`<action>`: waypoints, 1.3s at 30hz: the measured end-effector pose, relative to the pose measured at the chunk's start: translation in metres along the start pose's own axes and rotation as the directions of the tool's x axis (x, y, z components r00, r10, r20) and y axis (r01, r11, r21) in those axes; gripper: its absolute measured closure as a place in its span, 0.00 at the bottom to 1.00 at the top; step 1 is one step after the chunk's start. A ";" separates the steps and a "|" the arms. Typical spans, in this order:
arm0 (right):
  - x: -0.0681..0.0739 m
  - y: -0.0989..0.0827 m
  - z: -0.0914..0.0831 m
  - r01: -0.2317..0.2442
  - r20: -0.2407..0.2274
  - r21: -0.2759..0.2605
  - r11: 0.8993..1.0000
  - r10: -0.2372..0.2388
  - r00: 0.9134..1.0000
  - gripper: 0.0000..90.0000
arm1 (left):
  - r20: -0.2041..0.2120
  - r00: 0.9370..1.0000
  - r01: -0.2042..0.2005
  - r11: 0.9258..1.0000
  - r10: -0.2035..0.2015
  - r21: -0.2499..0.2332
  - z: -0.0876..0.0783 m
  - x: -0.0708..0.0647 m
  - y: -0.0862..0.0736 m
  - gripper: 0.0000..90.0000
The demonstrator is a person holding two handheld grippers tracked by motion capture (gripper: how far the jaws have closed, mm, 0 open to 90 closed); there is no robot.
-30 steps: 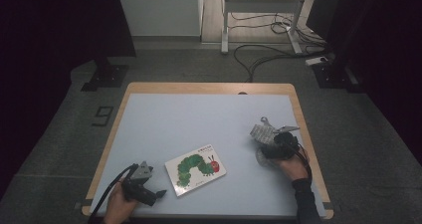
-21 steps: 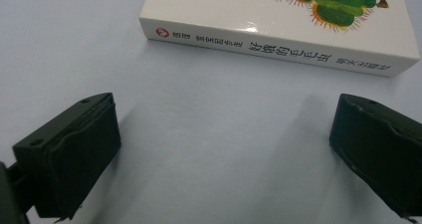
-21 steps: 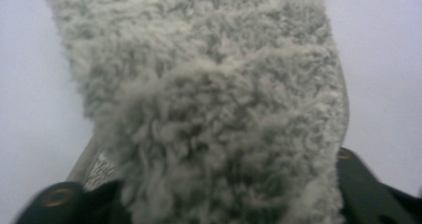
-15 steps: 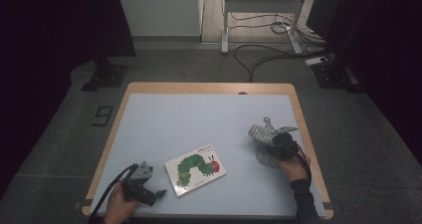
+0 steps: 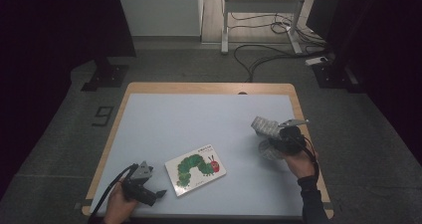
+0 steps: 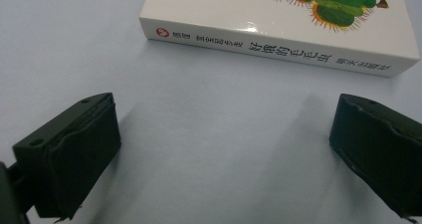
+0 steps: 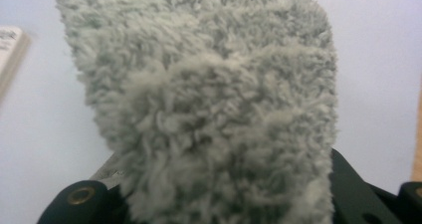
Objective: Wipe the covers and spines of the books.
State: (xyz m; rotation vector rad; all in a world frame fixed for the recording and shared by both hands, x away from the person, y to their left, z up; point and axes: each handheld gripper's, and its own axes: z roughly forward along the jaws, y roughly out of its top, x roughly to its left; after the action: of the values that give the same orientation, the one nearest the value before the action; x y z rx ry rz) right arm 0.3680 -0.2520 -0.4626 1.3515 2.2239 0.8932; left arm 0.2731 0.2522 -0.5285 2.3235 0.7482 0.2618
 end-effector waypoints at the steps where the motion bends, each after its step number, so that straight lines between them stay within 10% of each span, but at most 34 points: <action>1: 0.000 0.002 -0.002 0.000 -0.001 -0.006 1.000 -0.001 1.000 0.72 | 0.001 1.000 0.000 1.000 0.000 0.000 0.000 0.000 0.000 0.00; 18: 0.009 0.039 -0.045 0.061 0.016 -0.089 0.994 -0.059 0.998 0.71 | 0.001 1.000 -0.001 1.000 0.001 0.002 0.000 0.000 0.000 0.00; 39: 0.054 0.053 -0.026 0.118 -0.098 -0.116 0.986 -0.129 0.987 0.71 | 0.002 1.000 -0.002 1.000 0.002 0.003 0.000 0.000 0.000 0.00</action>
State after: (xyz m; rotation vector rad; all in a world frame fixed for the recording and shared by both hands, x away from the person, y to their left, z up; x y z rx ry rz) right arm 0.3614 -0.1945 -0.4070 1.1278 2.2723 1.0459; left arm 0.2733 0.2524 -0.5284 2.3271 0.7454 0.2602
